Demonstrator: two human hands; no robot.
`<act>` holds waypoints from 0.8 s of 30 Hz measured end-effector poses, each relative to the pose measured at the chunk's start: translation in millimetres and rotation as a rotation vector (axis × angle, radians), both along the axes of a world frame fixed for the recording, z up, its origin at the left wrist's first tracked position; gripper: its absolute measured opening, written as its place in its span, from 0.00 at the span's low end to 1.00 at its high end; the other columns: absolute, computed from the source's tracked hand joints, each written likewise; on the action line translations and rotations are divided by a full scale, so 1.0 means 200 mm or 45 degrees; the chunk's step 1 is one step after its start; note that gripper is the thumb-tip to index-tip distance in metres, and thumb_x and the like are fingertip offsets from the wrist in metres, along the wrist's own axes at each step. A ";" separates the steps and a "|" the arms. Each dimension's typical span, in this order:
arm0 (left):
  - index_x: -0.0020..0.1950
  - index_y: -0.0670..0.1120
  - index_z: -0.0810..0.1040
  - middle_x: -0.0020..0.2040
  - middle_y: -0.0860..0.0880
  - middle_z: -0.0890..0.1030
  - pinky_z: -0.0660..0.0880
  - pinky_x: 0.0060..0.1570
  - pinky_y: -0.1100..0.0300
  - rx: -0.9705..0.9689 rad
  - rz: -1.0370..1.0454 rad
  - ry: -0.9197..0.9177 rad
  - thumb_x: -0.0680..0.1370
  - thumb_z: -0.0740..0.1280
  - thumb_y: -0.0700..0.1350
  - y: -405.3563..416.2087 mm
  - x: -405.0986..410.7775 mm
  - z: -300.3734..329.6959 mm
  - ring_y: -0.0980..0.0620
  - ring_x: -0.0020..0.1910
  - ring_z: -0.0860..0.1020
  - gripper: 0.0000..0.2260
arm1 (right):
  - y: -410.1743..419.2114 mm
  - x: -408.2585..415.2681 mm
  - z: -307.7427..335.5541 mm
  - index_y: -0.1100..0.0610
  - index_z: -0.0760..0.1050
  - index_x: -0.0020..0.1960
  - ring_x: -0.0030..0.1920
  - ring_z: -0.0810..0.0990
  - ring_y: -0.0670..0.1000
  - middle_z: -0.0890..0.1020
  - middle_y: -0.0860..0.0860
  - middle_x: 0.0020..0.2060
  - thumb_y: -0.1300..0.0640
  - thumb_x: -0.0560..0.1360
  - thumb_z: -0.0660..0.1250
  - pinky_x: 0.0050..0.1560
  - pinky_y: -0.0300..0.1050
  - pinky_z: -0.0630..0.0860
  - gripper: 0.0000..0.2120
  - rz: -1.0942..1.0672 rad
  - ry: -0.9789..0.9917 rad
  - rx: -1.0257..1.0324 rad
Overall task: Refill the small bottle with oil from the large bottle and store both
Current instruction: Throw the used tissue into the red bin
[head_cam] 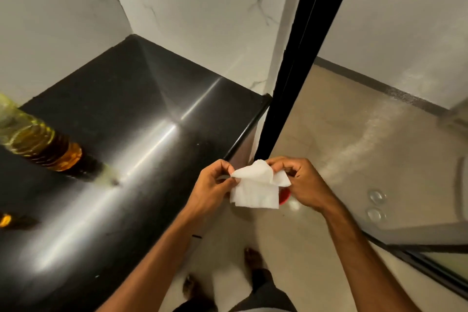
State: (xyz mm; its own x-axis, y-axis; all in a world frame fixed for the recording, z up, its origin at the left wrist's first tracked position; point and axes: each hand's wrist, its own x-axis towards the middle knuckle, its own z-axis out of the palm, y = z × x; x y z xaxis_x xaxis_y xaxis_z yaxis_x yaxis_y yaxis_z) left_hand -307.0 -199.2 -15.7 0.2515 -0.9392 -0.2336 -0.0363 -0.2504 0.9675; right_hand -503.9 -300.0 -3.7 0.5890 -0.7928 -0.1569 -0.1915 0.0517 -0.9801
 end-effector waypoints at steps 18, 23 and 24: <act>0.42 0.37 0.77 0.46 0.39 0.80 0.79 0.40 0.54 0.529 0.147 0.484 0.78 0.59 0.28 -0.04 -0.57 -0.55 0.43 0.44 0.80 0.10 | 0.20 -0.51 -0.81 0.56 0.76 0.54 0.50 0.83 0.59 0.83 0.59 0.51 0.65 0.70 0.74 0.42 0.47 0.79 0.15 -0.304 0.305 0.747; 0.47 0.37 0.80 0.49 0.40 0.82 0.80 0.44 0.55 0.527 0.158 0.510 0.77 0.60 0.29 -0.04 -0.54 -0.58 0.45 0.47 0.81 0.10 | 0.23 -0.46 -0.89 0.55 0.78 0.58 0.52 0.83 0.59 0.84 0.56 0.53 0.64 0.71 0.74 0.47 0.52 0.82 0.17 -0.439 0.231 0.800; 0.49 0.36 0.79 0.49 0.41 0.81 0.80 0.44 0.55 0.508 0.162 0.511 0.77 0.59 0.28 -0.06 -0.53 -0.60 0.45 0.47 0.81 0.10 | 0.20 -0.45 -0.91 0.57 0.79 0.56 0.51 0.84 0.59 0.84 0.58 0.52 0.65 0.72 0.72 0.46 0.51 0.81 0.14 -0.478 0.218 0.803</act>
State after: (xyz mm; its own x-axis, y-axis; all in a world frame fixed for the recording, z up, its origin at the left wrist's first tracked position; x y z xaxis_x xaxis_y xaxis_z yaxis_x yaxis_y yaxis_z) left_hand -412.7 -211.6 -134.8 0.1751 -0.7274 -0.6635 0.3680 -0.5767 0.7294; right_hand -593.2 -259.2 -185.8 0.2233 -0.6651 -0.7126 -0.1975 0.6850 -0.7012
